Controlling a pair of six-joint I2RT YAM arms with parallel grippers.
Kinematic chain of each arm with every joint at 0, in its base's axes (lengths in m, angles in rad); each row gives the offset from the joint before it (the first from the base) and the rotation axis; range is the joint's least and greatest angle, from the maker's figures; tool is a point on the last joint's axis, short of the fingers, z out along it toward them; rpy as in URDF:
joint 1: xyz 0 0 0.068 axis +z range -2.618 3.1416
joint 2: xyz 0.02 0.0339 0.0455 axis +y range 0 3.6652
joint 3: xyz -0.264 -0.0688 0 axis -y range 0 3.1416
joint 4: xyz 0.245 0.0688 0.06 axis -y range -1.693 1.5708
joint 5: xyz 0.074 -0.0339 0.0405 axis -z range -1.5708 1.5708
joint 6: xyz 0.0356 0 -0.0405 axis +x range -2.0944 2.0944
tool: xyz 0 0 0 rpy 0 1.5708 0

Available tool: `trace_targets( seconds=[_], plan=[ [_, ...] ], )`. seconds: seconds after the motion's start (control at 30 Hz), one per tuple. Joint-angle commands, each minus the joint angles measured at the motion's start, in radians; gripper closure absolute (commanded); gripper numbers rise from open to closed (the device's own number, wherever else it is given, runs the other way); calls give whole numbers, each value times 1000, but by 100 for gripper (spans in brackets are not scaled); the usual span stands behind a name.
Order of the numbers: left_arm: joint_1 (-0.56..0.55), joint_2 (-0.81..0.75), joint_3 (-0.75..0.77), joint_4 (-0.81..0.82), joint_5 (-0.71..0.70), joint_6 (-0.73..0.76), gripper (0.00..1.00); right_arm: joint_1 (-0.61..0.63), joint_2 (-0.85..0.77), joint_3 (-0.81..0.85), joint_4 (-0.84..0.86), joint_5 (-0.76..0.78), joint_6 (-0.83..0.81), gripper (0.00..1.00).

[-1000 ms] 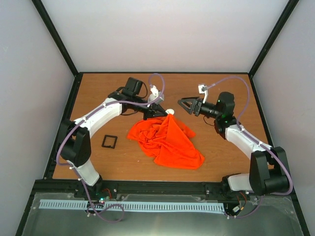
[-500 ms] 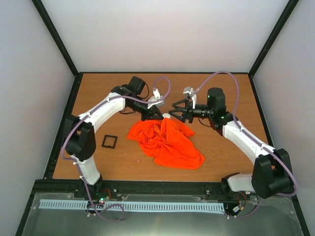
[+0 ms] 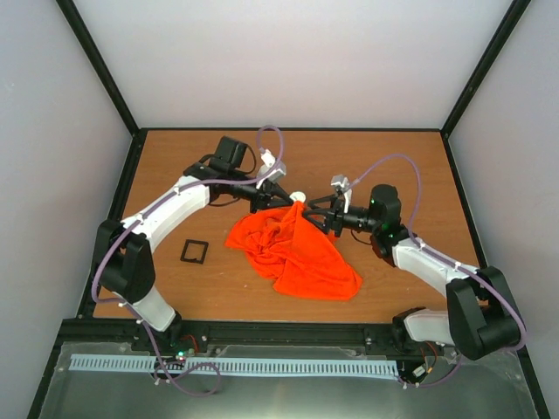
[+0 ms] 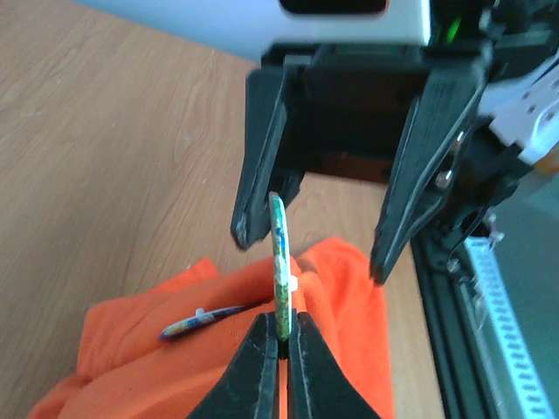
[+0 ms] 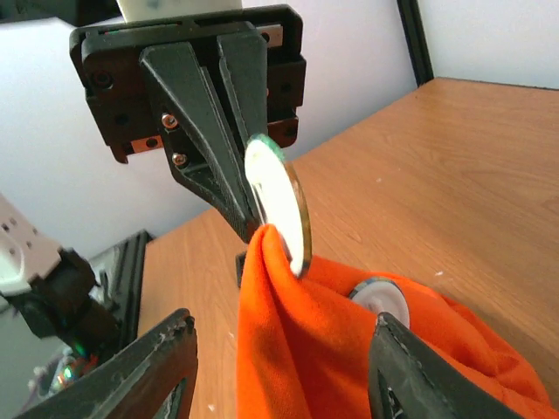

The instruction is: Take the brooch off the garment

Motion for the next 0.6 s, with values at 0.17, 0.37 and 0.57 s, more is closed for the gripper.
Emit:
trace_targets(
  seconds=[0.17,0.37,0.57],
  plan=[
    [4,34,100,331,241,-419,99,4,115,-120,919,145,600,48],
    [4,71,196,402,280,-546,99,-6,294,-48,1264,245,891,65],
    [3,73,195,403,295,-571,99,-8,275,39,1264,242,917,84]
  ],
)
